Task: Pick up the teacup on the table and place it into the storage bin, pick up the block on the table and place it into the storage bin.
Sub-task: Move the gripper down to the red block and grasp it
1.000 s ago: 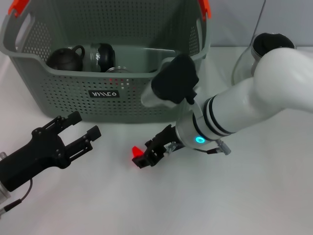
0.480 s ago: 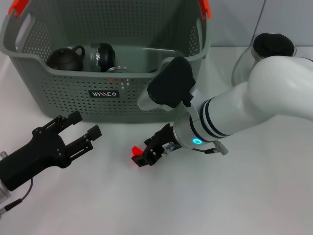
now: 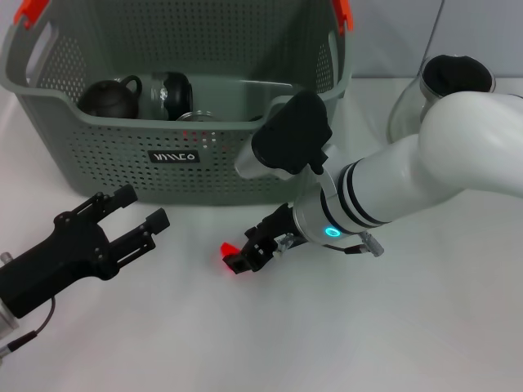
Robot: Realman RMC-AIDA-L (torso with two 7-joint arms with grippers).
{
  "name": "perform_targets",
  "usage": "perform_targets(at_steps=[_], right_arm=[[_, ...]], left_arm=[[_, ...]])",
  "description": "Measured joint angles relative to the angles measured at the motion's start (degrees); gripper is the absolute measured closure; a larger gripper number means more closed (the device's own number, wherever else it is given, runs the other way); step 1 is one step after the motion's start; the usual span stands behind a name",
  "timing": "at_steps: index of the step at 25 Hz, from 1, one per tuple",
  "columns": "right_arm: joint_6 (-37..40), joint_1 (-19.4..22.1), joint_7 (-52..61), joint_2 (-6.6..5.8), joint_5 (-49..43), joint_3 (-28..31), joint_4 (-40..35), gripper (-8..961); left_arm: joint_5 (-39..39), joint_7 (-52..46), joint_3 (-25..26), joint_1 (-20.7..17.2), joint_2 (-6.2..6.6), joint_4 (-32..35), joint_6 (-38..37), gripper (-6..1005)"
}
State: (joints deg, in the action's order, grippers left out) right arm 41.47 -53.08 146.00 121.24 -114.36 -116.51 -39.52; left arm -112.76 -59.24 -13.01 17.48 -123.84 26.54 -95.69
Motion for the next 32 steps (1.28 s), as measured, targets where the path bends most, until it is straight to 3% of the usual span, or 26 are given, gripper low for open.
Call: perform_targets(at_steps=[26,32], right_arm=[[-0.87,0.06,-3.8,0.4,-0.06,-2.16,-0.53,406],[-0.55,-0.14,-3.72,0.36,0.17,-2.74,-0.73,633]], left_arm=[[0.0,0.09,-0.01,-0.23,-0.08,0.0,0.16,248],[0.0,0.09,-0.01,-0.27,-0.09,0.0,0.15,249]])
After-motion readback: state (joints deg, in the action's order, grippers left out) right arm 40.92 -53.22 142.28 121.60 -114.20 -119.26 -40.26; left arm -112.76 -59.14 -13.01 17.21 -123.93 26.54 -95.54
